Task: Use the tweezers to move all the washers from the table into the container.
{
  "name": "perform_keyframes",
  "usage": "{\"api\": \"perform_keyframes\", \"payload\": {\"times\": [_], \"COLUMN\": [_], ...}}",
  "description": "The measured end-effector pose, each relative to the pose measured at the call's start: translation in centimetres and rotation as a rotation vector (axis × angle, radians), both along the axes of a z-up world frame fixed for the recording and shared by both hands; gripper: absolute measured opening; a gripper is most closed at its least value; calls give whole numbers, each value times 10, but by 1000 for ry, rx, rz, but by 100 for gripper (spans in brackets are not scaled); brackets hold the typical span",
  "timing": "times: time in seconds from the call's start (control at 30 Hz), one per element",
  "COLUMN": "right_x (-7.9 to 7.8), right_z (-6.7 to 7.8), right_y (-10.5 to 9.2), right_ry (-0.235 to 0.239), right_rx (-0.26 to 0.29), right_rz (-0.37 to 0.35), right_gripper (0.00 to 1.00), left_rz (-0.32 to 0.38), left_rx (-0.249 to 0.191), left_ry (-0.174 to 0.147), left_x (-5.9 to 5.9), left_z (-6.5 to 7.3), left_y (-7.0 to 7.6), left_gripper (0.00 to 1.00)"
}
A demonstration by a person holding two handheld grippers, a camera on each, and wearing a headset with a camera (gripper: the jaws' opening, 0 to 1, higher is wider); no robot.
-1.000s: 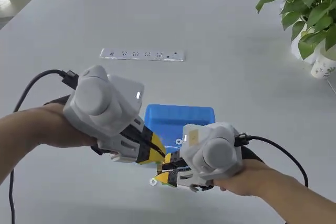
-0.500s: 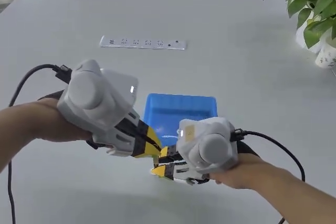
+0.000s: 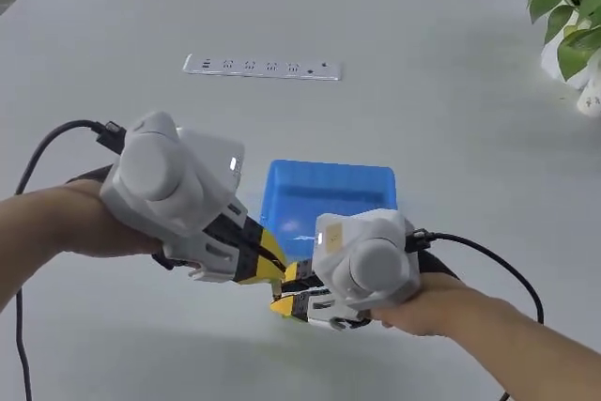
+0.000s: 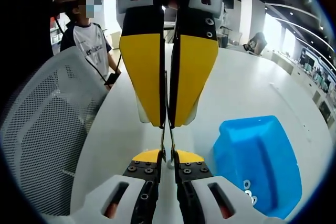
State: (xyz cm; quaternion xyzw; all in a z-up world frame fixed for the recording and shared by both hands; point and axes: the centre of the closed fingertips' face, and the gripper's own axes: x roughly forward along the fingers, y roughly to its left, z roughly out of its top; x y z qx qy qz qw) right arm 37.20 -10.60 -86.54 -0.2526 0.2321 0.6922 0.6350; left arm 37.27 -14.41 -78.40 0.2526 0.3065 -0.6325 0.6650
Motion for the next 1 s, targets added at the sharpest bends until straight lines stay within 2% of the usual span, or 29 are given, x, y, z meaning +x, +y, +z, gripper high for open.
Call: {"api": "perform_keyframes", "payload": {"times": [0.43, 0.7, 1.0], "right_x": [0, 1, 2], "right_z": [-7, -8, -9], "right_y": [-2, -2, -2], "right_ry": [12, 12, 20], "right_rx": [-12, -15, -17], "right_rz": [7, 12, 10], "right_gripper": [12, 12, 11], "left_rz": [-5, -7, 4], "left_rx": [-3, 2, -8], "left_ry": [1, -4, 4], "left_x": [1, 4, 8], "left_z": [-6, -9, -12], "left_y": [-2, -1, 1], "left_gripper": [5, 5, 5]}}
